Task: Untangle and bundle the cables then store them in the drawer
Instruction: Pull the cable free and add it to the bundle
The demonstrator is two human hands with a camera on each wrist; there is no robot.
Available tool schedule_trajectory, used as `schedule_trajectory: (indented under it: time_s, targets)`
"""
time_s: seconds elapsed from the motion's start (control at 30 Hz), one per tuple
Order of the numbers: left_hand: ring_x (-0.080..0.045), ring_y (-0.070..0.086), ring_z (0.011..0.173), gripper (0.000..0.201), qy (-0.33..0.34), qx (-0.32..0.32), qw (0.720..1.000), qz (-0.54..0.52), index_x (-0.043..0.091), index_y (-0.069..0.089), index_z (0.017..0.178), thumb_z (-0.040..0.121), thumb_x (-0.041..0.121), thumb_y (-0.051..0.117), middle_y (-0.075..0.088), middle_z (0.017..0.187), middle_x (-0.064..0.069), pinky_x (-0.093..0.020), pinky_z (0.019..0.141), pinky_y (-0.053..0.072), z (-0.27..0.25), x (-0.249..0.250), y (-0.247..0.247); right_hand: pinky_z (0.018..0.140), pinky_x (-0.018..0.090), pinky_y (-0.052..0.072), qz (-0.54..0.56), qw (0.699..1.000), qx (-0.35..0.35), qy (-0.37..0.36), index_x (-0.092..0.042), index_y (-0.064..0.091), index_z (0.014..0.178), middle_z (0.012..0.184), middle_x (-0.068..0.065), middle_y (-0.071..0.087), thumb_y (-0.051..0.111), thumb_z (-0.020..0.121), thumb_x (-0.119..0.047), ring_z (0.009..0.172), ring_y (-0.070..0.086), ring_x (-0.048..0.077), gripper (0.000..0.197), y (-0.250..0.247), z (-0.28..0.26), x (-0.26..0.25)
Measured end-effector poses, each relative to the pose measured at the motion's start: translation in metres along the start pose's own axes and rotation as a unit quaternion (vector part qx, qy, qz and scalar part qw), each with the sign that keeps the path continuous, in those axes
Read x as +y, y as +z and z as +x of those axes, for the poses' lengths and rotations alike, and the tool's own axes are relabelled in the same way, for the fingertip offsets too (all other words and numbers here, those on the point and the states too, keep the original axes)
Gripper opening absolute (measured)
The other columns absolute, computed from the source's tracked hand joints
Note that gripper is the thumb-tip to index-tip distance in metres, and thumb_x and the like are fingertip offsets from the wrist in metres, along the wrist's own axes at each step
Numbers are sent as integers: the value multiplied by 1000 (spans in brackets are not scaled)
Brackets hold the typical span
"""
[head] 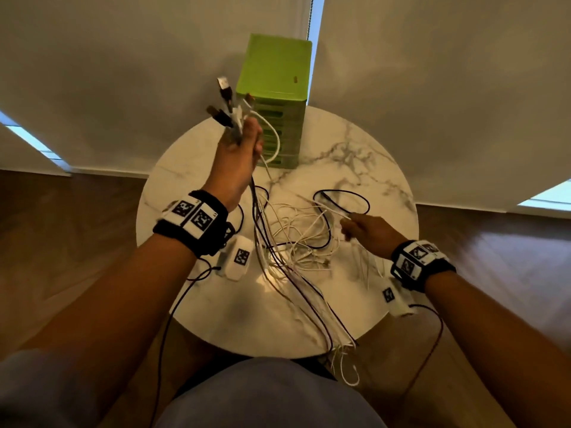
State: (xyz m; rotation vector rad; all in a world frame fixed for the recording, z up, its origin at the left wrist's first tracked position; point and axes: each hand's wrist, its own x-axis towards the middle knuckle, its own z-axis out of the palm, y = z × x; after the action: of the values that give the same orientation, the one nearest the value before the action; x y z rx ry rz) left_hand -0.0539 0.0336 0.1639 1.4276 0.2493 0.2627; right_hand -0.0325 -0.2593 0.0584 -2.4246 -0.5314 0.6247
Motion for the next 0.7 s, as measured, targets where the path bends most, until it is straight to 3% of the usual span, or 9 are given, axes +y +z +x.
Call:
schedule_trajectory:
  time_s: [0.07,0.17,0.27,0.33,0.43,0.57,0.63,0.7]
  targets:
    - [2,42,52,24,-16,-36,999,15,20,54,90,108,30,42,49,74,4,-11,51,34,-11,-8,18,77,19,39,-35,999,18,-36,-11,68,110,104,5,71,48,105,-26,96,62,21,26,-7,7,-5]
    - [-1,38,52,29,-54,-90,994,20,21,57,85,108,32,43,53,72,6,-18,51,30,-28,-19,49,102,38,40,-106,993,42,-17,-23,64,125,123,-2,68,53,99,-20,118,59,22,28,-11,0,2]
    - [-2,37,50,30,-69,-142,987,12,20,58,85,108,32,43,54,73,5,-17,50,32,-43,-22,83,112,44,18,-227,972,7,59,-37,56,130,135,-7,57,63,89,-28,135,40,20,43,-7,-32,17]
    - [-4,36,50,30,-66,-170,983,12,19,58,85,107,33,44,53,73,4,-18,50,31,-52,-25,103,113,45,14,-201,977,-18,63,-40,49,137,144,-6,47,70,84,-33,140,30,21,57,0,-54,20]
    - [-9,31,52,30,-86,-204,975,20,19,60,88,107,36,45,41,68,-2,-25,52,25,-68,-34,133,113,45,25,-65,997,31,0,-35,46,141,144,-4,49,70,84,-36,136,38,23,61,12,-80,18]
    - [-10,30,53,29,-100,-246,963,46,19,62,92,106,39,46,32,60,2,-27,53,26,-82,-43,156,100,31,45,94,988,105,-55,-17,57,119,120,-4,62,63,97,-29,110,57,9,26,15,-102,3]
    - [-9,31,52,29,-96,-259,959,60,21,61,91,106,40,46,34,59,4,-26,52,28,-86,-45,163,90,35,52,159,979,122,-39,-11,57,109,104,0,66,56,101,-23,95,63,12,15,9,-111,1]
    - [-9,32,52,27,-84,-272,955,79,22,62,91,106,39,46,35,59,5,-26,52,28,-88,-45,168,86,44,53,166,975,146,-24,-10,56,104,99,5,64,53,101,-22,92,61,20,13,3,-121,4]
